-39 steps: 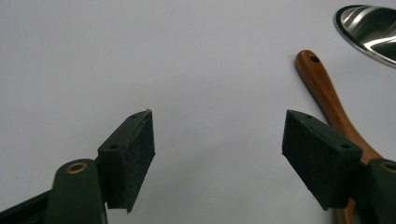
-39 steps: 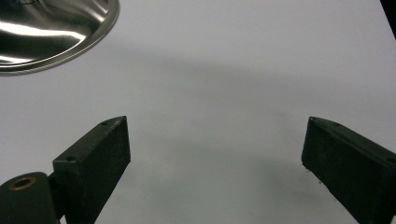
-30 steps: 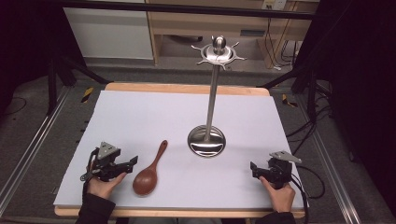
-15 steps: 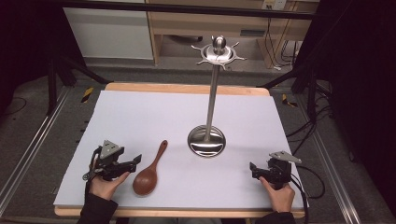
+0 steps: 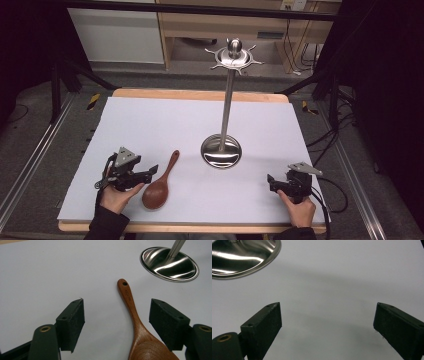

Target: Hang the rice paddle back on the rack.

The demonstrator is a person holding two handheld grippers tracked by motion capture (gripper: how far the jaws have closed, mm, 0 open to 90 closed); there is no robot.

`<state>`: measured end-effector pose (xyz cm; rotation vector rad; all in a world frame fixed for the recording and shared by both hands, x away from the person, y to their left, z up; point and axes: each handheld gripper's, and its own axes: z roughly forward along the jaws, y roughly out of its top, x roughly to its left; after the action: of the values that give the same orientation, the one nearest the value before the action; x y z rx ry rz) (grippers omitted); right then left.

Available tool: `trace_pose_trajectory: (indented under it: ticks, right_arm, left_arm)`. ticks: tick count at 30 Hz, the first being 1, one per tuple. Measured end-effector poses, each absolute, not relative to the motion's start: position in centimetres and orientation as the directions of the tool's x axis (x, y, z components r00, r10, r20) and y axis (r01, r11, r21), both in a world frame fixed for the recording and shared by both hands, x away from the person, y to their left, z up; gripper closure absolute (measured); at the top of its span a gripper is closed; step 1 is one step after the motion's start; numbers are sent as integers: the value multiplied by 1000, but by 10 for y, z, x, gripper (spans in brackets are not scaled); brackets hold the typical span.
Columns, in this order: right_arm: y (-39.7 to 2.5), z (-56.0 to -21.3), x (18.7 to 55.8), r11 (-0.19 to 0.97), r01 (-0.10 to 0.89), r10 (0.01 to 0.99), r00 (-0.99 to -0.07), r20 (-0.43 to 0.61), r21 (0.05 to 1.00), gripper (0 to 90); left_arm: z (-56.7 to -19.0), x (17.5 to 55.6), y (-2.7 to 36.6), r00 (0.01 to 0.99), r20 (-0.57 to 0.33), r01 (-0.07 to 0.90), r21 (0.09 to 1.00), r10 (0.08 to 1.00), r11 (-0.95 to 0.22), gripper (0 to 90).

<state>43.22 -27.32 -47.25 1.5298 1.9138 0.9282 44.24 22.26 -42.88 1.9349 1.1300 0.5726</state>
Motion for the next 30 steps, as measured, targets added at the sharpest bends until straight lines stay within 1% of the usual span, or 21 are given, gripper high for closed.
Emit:
trace_pose_trajectory:
  ticks: [10, 18, 26, 30]
  right_arm:
    - [-270, -472, 431, 148, 616, 972, -236, 3, 773, 87]
    - [-270, -472, 431, 156, 615, 970, -244, -1, 773, 88]
    - [-269, -473, 432, 163, 619, 969, -248, -5, 768, 88]
    - [-268, -473, 431, 166, 620, 968, -251, -7, 766, 88]
  left_arm:
    - [-421, 455, 213, 498, -22, 514, 813, 867, -274, 314]
    - [-418, 462, 203, 503, -15, 536, 790, 864, -299, 330]
    - [-416, 467, 196, 516, 3, 554, 762, 857, -336, 351]
    - [-413, 469, 188, 523, 38, 550, 747, 851, -372, 360]
